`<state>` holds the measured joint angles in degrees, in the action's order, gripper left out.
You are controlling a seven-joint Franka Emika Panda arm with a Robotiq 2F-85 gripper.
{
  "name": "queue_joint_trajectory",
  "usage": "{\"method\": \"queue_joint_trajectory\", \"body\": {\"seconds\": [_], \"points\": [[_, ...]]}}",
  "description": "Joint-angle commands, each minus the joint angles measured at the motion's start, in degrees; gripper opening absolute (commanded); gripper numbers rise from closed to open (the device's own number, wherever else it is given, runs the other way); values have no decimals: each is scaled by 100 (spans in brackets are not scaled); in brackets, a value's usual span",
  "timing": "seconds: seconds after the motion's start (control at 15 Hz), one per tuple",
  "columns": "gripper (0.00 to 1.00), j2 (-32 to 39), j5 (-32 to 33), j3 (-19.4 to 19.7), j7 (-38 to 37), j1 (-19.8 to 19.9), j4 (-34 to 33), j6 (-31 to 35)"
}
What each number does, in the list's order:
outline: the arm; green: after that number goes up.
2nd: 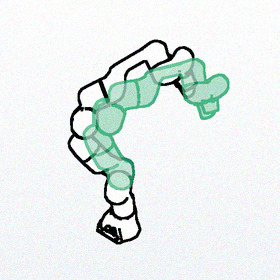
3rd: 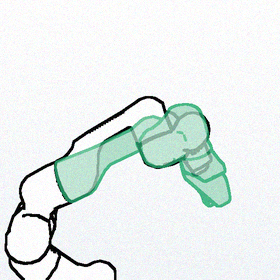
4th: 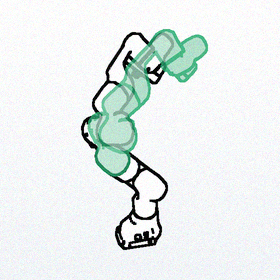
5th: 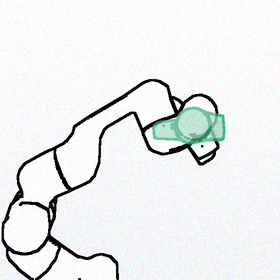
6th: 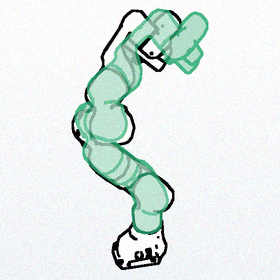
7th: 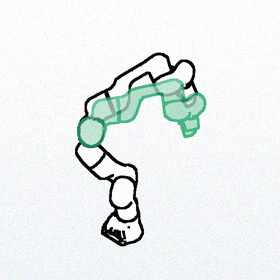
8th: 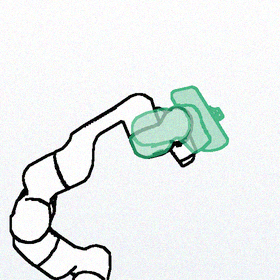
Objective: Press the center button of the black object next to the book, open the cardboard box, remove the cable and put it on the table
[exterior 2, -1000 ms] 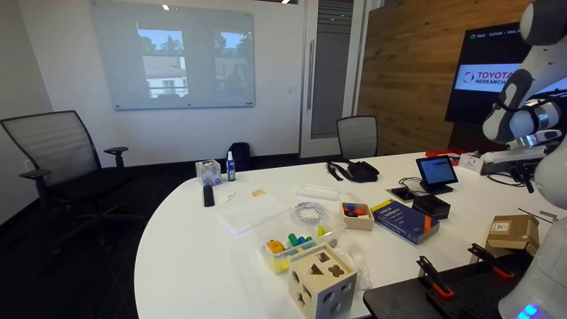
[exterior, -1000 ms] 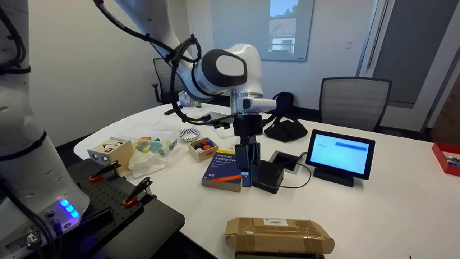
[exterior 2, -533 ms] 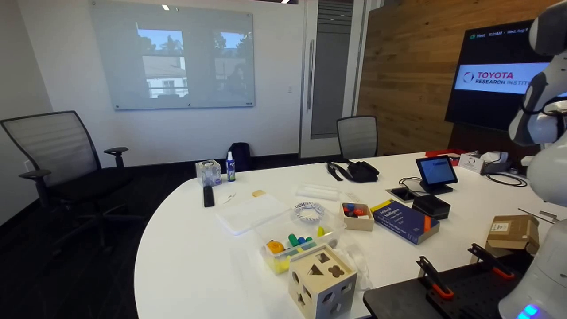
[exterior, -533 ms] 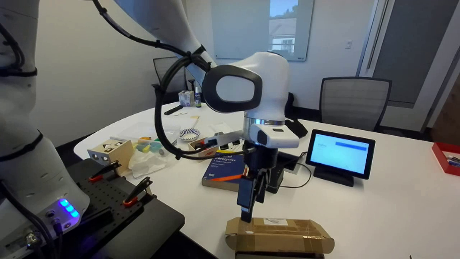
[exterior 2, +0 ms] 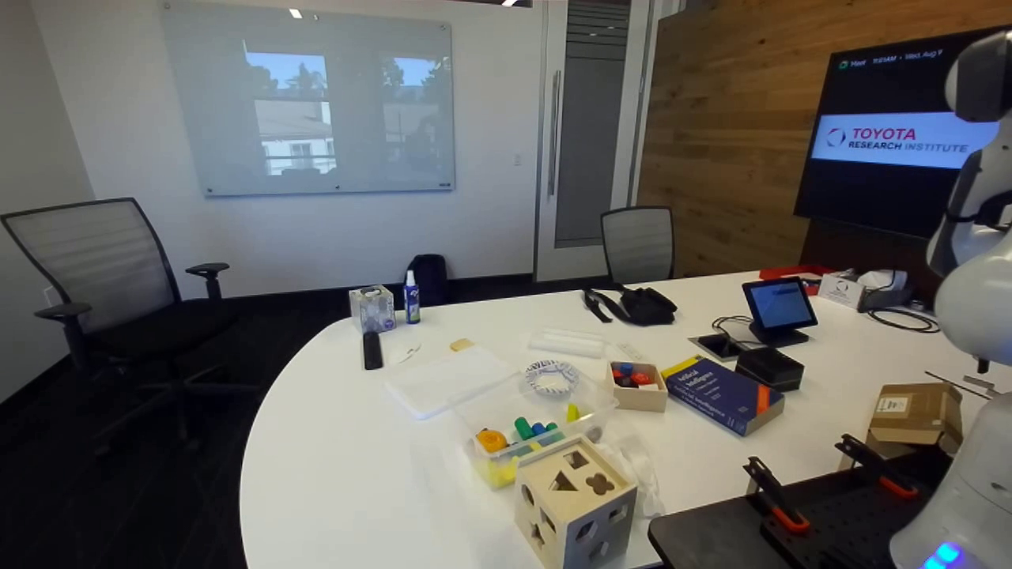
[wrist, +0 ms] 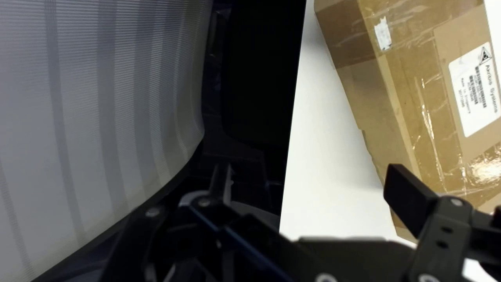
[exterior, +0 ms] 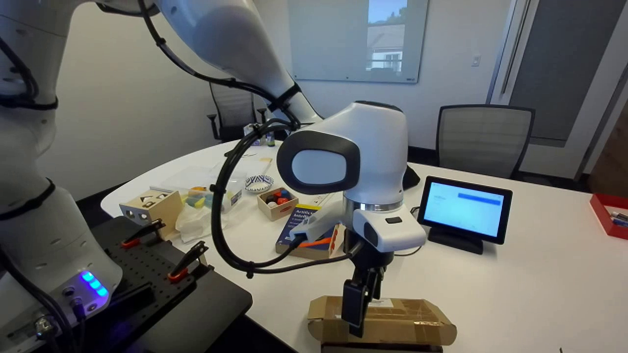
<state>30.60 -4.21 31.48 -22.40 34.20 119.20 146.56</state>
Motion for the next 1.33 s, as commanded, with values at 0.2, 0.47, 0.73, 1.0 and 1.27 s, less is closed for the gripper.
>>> {"method": "queue_joint_trajectory", "body": {"seconds": [0.2, 0.47, 0.73, 1.0, 1.27], "points": [[100, 30, -261, -160, 202, 122, -35, 84], [100, -69, -1893, -1196, 1166, 1146, 92, 526], [100, -63, -3417, -2203, 2252, 2265, -37, 682], [100, 104, -4674, -2730, 3569, 2933, -76, 782], [100, 436, -5421, -2824, 4611, 3062, -67, 982]]}}
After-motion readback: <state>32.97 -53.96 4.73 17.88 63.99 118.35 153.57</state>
